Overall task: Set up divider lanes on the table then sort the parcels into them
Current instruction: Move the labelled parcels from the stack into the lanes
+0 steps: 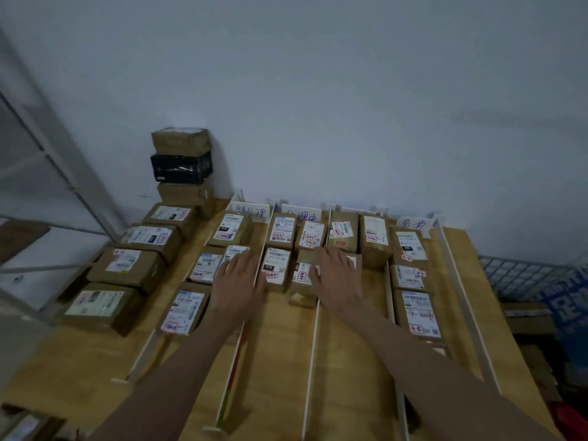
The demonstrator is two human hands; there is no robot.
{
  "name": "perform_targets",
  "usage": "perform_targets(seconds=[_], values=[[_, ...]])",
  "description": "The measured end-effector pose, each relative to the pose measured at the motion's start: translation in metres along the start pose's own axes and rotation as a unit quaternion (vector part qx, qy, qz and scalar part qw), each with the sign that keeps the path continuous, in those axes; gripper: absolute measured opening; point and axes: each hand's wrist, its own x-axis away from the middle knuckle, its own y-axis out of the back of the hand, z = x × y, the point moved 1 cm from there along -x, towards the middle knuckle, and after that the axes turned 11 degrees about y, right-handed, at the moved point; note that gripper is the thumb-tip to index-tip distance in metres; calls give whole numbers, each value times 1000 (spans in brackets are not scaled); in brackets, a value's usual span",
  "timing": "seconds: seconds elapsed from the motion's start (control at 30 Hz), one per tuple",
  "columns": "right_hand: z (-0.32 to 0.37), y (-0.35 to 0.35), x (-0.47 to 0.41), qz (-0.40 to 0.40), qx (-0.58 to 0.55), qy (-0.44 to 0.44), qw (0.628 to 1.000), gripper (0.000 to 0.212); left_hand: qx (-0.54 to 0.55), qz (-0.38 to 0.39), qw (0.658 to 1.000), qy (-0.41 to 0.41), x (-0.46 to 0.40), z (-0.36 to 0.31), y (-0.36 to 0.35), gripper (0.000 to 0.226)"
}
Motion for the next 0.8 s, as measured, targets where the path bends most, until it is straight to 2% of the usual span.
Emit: perform_targets(seconds=[0.3, 0.47, 0.6, 0.73, 0.8], values=[[102, -9, -28, -5, -6, 74, 997, 45, -10, -36, 996, 80, 40, 98, 47, 70], [161, -39, -50, 2, -5, 67, 998, 43, -23, -35, 992, 122, 53, 180, 58, 70], [210, -65, -63, 25, -2, 72, 997, 47, -40, -45, 990, 129, 58, 243, 65, 52], [258, -91, -73, 33, -15, 70, 997, 49, -39, -46, 989, 136, 58, 302, 70, 63], [282, -102, -77, 40, -14, 72, 997, 48, -32, -34, 989, 142, 60, 327, 69, 58]])
